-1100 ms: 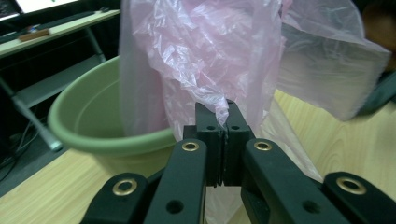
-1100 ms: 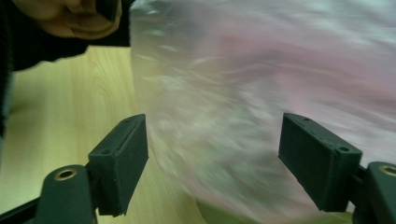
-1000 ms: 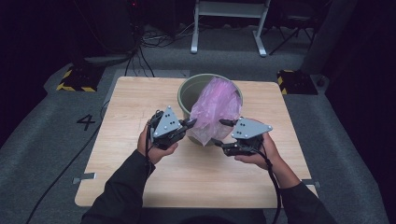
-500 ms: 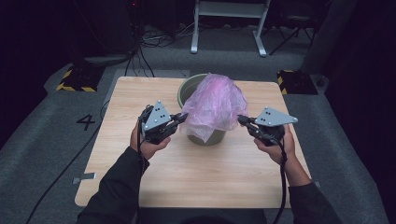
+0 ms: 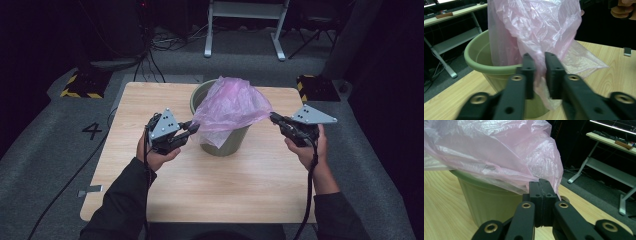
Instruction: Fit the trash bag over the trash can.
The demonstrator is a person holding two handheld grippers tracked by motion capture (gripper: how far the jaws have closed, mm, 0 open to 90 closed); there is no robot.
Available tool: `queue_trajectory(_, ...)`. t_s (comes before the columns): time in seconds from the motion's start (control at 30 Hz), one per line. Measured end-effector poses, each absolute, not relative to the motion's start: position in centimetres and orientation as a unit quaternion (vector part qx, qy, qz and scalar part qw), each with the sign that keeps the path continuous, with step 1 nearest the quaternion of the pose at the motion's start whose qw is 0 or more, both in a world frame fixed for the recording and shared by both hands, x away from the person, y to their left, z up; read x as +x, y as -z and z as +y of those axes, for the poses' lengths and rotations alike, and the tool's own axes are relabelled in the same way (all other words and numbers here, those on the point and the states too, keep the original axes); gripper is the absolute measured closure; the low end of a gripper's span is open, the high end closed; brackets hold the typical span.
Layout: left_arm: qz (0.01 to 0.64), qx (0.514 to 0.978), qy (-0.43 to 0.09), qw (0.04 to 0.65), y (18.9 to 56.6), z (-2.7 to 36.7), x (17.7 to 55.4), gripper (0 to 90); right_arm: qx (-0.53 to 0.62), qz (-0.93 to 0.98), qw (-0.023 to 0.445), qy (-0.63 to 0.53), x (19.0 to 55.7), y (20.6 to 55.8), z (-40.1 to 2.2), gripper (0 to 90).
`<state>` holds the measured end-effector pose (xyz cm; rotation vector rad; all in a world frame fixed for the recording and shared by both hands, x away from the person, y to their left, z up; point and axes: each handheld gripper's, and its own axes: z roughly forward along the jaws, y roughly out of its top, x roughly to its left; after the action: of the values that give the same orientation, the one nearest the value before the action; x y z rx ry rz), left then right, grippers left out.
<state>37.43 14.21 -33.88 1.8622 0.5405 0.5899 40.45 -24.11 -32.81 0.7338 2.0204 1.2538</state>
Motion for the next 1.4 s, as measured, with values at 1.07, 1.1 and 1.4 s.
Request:
queue_trajectory(1.07,0.218,0.779,-0.24,0.536,34.0,12.7,37.0,89.0,0.188,0.773,0.288,-0.533,31.5,35.9,-26.0,45.3)
queue_trajectory(1.1,0.217,0.779,-0.238,0.538,34.0,12.6,37.0,89.0,0.179,0.779,0.28,-0.531,31.4,36.1,-25.3,45.1)
queue_trajectory(1.4,0.206,0.782,-0.227,0.542,34.2,11.6,36.8,89.0,0.146,0.8,0.249,-0.526,32.8,37.4,-19.5,40.9)
